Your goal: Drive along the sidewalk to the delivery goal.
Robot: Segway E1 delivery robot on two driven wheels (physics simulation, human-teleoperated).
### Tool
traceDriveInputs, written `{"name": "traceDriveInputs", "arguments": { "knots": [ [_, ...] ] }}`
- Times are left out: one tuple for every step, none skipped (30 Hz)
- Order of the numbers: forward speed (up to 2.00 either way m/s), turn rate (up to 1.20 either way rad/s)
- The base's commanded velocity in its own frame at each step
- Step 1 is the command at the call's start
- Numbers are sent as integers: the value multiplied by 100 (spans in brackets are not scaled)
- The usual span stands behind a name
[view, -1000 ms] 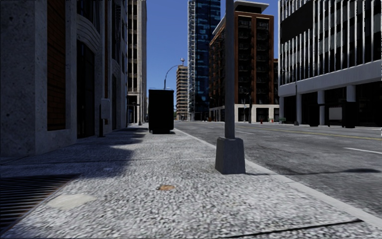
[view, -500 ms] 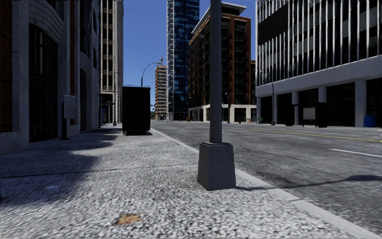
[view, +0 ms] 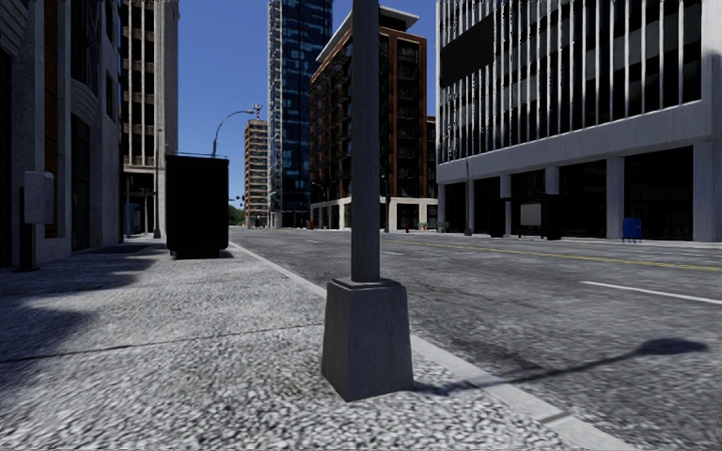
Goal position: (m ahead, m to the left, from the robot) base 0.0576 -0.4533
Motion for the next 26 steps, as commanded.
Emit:
{"name": "traceDriveInputs", "arguments": {
  "knots": [
    [0,0],
    [0,0],
    [0,0],
    [0,0],
    [0,0],
    [0,0],
    [0,0],
    [0,0],
    [0,0],
    [0,0],
    [0,0],
    [0,0],
    [0,0],
    [0,0],
    [0,0],
    [0,0],
    [0,0],
    [0,0],
    [0,0],
    [0,0],
    [0,0],
    [0,0],
    [0,0],
    [0,0],
    [0,0],
    [0,0]
  ]
}}
